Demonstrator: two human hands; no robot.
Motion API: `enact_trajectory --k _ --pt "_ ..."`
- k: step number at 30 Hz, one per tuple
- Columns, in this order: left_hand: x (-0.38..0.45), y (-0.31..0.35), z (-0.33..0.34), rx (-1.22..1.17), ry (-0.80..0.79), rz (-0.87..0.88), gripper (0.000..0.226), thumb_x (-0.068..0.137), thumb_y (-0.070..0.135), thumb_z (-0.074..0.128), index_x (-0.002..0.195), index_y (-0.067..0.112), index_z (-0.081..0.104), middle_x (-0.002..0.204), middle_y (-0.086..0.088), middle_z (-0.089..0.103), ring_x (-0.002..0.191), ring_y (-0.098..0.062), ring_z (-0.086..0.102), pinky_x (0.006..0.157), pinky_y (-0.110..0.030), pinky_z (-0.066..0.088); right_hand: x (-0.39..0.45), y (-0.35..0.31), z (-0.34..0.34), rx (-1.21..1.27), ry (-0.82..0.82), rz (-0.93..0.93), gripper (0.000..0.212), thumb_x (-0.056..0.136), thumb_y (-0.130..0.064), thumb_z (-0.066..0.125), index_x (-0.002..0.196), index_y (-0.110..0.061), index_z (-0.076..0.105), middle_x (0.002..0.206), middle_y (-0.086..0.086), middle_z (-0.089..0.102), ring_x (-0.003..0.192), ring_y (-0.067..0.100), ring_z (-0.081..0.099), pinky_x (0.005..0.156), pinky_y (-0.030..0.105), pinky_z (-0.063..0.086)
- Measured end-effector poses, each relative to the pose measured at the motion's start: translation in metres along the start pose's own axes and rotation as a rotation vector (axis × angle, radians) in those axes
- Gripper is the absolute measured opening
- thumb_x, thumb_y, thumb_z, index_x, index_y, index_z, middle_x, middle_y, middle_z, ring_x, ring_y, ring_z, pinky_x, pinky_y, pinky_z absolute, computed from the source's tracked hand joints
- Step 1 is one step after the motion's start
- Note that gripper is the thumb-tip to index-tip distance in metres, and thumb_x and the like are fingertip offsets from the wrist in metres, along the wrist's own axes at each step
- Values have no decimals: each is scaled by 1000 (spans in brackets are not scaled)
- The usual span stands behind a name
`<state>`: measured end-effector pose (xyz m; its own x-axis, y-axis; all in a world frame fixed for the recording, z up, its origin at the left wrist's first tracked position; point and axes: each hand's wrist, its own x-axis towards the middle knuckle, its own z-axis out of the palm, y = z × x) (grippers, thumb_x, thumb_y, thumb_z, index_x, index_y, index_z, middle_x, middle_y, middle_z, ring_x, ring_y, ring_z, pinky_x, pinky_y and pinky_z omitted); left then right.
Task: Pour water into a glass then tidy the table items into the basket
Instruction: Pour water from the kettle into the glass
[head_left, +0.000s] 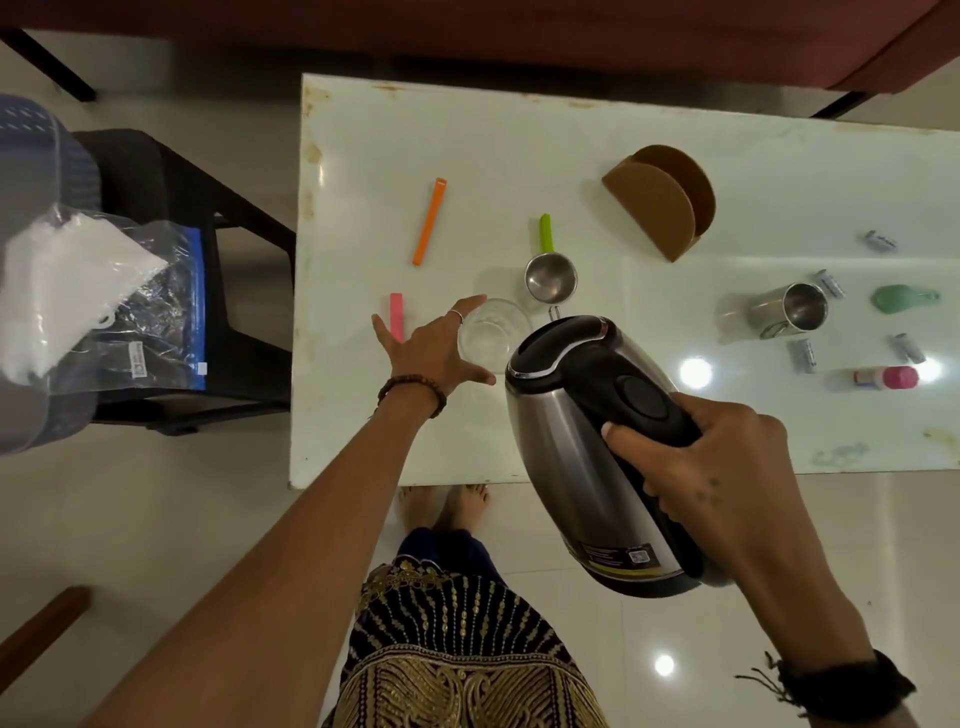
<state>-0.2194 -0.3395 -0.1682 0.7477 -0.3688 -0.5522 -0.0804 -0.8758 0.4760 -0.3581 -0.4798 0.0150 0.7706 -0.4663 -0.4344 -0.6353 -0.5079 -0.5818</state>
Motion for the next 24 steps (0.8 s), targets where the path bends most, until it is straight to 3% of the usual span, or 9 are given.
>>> enact_trajectory --k 4,7,9,13,24 --pt "1 -3 1 -65 -7 37 92 61 48 77 137 42 26 119 1 65 120 -21 55 115 -52 -4 0 0 -1 -2 -11 -9 13 65 -42 61 59 -32 55 52 -30 59 51 -5 57 43 10 38" --pt "3 -4 1 -250 -58 88 97 59 29 84 139 31 29 127 -4 60 117 -26 56 111 -47 29 0 0 -1 -5 -31 -18 13 68 -40 63 60 -36 54 47 -33 56 50 -9 56 39 6 40" --pt "3 -3 1 -291 -70 89 98 58 24 85 139 29 30 128 -7 59 116 -29 56 105 -46 38 2 0 -1 -6 -37 -22 12 68 -39 63 61 -34 54 47 -31 57 49 -6 57 41 6 41" --pt "2 -2 2 -359 -81 70 98 59 17 85 139 29 31 132 -5 56 119 -29 53 101 -44 44 4 -2 3 -15 -7 -22 15 66 -39 63 59 -27 57 43 -12 58 42 9 54 44 14 43" --pt "2 -1 2 -329 -88 54 98 58 17 85 139 29 30 132 -5 55 121 -30 51 105 -44 40 2 -3 5 -8 -28 -16 17 71 -33 67 60 -34 53 39 -12 52 45 5 53 48 14 39"
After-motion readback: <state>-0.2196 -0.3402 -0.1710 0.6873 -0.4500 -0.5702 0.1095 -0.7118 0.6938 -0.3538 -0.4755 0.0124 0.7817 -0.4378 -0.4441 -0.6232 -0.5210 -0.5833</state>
